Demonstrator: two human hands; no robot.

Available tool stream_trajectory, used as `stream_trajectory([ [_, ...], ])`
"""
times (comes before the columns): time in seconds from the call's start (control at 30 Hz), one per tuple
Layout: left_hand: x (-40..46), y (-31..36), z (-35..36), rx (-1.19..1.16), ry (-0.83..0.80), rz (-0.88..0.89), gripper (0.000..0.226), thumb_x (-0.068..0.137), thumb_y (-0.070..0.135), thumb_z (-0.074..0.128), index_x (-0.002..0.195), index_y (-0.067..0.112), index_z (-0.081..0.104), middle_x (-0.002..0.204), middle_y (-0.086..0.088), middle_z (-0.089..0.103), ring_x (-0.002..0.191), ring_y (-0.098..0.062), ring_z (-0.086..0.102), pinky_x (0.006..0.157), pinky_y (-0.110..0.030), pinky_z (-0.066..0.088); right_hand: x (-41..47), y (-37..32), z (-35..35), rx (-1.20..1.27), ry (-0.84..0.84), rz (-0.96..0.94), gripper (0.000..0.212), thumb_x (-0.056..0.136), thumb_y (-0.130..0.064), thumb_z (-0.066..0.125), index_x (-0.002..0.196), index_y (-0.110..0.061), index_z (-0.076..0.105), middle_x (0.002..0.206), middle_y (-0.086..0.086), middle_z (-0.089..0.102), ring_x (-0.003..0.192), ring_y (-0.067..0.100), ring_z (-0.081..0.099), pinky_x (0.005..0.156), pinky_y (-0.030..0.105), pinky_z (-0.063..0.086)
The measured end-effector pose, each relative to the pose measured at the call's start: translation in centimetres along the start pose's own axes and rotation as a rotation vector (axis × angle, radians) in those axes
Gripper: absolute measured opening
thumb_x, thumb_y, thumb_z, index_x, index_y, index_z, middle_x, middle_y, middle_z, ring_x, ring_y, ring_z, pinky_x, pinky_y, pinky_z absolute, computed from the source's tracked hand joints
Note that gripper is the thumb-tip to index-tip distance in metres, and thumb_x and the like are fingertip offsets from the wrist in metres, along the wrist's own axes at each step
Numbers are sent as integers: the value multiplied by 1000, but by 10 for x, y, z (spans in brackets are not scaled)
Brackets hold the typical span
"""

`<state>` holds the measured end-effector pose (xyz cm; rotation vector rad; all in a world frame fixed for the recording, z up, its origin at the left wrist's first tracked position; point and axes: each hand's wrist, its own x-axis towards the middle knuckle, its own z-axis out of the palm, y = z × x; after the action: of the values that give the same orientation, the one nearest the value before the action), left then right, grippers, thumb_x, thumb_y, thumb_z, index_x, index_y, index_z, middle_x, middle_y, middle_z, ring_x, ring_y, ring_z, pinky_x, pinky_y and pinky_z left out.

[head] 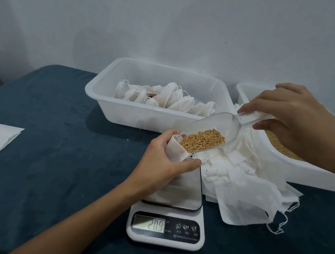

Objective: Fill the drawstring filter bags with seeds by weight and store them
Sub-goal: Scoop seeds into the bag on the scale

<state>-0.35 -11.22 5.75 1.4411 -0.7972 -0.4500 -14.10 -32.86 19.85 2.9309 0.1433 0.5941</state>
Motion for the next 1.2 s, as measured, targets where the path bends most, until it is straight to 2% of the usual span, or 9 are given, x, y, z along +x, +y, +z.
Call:
stream_trajectory([
  [0.67, 0, 0, 0, 5, 3, -4, 55, 66, 45, 88, 114, 30, 64, 103, 8, 78, 92, -8, 74, 76, -16, 53, 0, 3, 2, -21, 13, -11, 37, 79, 3, 79, 111, -14, 73, 102, 5, 70, 96, 35, 65, 108, 53, 36],
  [0.87, 1, -1, 1, 2, 11, -11, 59, 65, 46, 88, 115, 29, 64, 104, 6, 77, 92, -9, 74, 77, -19, 54, -1, 4, 4, -3, 6, 0, 36, 80, 2, 79, 112, -13, 73, 103, 5, 71, 96, 37, 65, 107, 52, 36],
  [0.97, 1, -1, 1, -4, 13, -12, 58, 65, 46, 88, 115, 31, 63, 105, 6, 78, 93, -10, 75, 78, -21, 55, -2, 5, 5, 8, -8, 12, 36, 80, 1, 79, 112, -14, 73, 101, 5, 71, 94, 36, 64, 106, 48, 35],
  [1.07, 1, -1, 0, -18, 25, -21, 58, 63, 45, 88, 114, 33, 63, 105, 5, 78, 94, -12, 75, 80, -23, 57, -4, 7, 7, 43, -7, 30, 35, 81, 0, 78, 113, -15, 73, 100, -1, 70, 90, 31, 63, 103, 34, 31],
  [1.2, 1, -2, 0, 1, 50, -26, 58, 62, 46, 88, 113, 36, 63, 106, 6, 77, 93, -12, 74, 84, -31, 60, -7, 9, 12, 106, -13, 59, 35, 82, -1, 77, 114, -15, 72, 96, -20, 57, 88, 8, 50, 93, 22, 25],
])
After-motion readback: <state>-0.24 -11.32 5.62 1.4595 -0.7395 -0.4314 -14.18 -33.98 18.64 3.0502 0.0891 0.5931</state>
